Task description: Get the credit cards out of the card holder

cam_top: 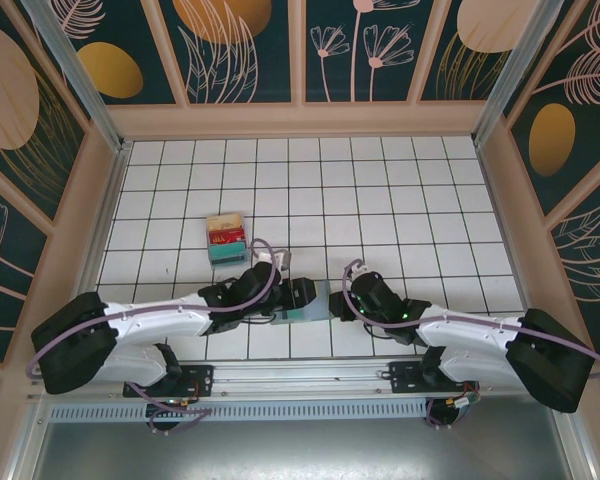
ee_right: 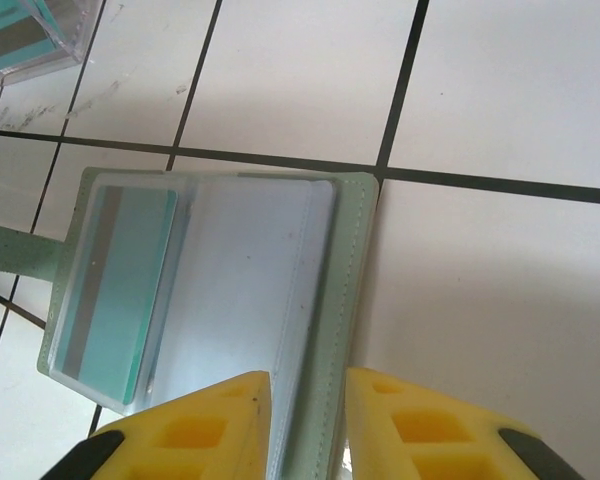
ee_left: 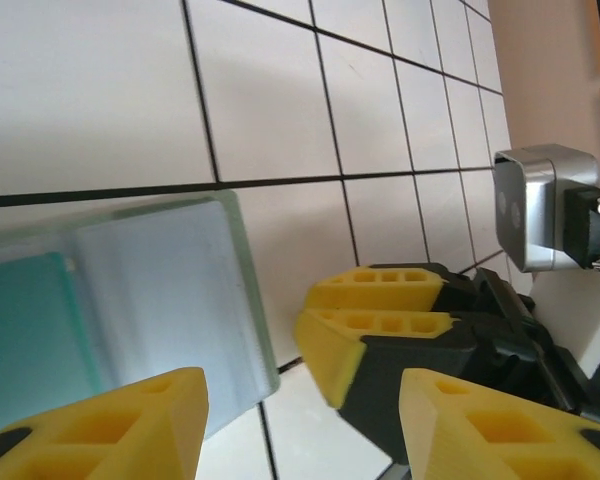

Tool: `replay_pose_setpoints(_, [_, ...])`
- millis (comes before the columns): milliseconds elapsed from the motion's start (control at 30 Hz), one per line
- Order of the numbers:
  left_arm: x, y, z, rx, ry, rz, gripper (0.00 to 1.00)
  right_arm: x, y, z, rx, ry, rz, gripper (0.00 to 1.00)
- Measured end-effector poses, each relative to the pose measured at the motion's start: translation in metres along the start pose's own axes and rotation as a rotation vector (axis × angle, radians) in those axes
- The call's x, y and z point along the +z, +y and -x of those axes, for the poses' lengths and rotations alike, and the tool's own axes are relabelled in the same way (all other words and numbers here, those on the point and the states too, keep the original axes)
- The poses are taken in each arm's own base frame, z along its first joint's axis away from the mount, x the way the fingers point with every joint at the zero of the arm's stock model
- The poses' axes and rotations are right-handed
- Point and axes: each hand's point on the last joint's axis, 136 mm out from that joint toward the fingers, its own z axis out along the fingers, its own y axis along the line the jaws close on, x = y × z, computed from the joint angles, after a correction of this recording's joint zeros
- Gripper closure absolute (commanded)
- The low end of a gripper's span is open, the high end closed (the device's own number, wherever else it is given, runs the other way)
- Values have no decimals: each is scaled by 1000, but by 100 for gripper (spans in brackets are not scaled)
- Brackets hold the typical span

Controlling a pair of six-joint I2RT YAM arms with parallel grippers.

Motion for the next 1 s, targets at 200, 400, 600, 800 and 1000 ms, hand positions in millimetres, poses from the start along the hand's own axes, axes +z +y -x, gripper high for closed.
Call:
replay_pose_setpoints(200, [-19,36,-2,5,-47,89,67,-2,15,8,9,2,40,73])
replay_pose_setpoints(400, [-23,65,-5,1,-57,156,82,7,35,12,25,47,94,73])
replay_pose_setpoints(600, [-17,79,-8,2,-45,190,85,22,55,10,38,108,138,76])
replay_pose_setpoints(800, [-11,85,-13,-1,-22,199,87,35,65,8,59,149,159,80])
replay_pose_setpoints(1000, [-6,86,-15,-3,-10,194,88,43,64,4,80,173,150,80])
